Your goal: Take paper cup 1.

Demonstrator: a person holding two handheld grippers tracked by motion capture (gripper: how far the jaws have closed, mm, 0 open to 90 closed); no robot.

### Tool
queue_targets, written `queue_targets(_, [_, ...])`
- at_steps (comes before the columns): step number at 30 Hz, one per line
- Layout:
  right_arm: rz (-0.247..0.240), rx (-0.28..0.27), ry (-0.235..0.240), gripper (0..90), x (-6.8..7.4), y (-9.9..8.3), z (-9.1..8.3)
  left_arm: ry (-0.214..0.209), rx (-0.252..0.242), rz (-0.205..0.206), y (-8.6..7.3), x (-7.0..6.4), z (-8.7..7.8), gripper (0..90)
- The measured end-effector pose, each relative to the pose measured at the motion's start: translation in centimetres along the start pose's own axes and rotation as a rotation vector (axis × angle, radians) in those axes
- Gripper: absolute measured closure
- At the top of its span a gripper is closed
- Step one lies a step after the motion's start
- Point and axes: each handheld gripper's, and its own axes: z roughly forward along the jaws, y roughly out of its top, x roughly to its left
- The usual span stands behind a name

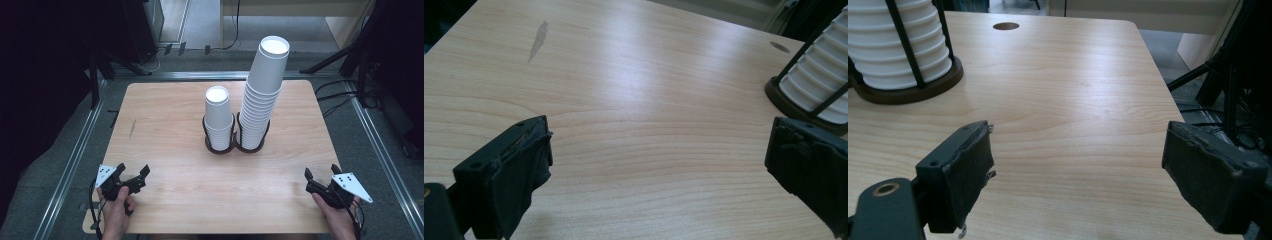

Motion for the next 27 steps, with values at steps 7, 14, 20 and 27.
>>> queue_targets(7, [0.023,0.004,0.002,13.4,-0.2,0.0,0.1,0.025,0.025,-0.022,0.2,-0.3,0.4,0.5])
queue_targets(14, [-0.040,0.021,-0.010,13.6,0.5,0.0,0.2,-0.050,0.031,-0.064,1.1,-1.0,0.8,0.5])
queue_targets(20, [0.009,0.020,-0.002,13.8,0.5,0.2,0.2,-0.068,0.034,-0.011,0.7,-2.6,0.4,0.5])
queue_targets(27, [0.038,0.010,0.022,13.8,1.0,0.8,-0.4,-0.080,0.051,0.035,0.7,-4.6,0.8,0.5])
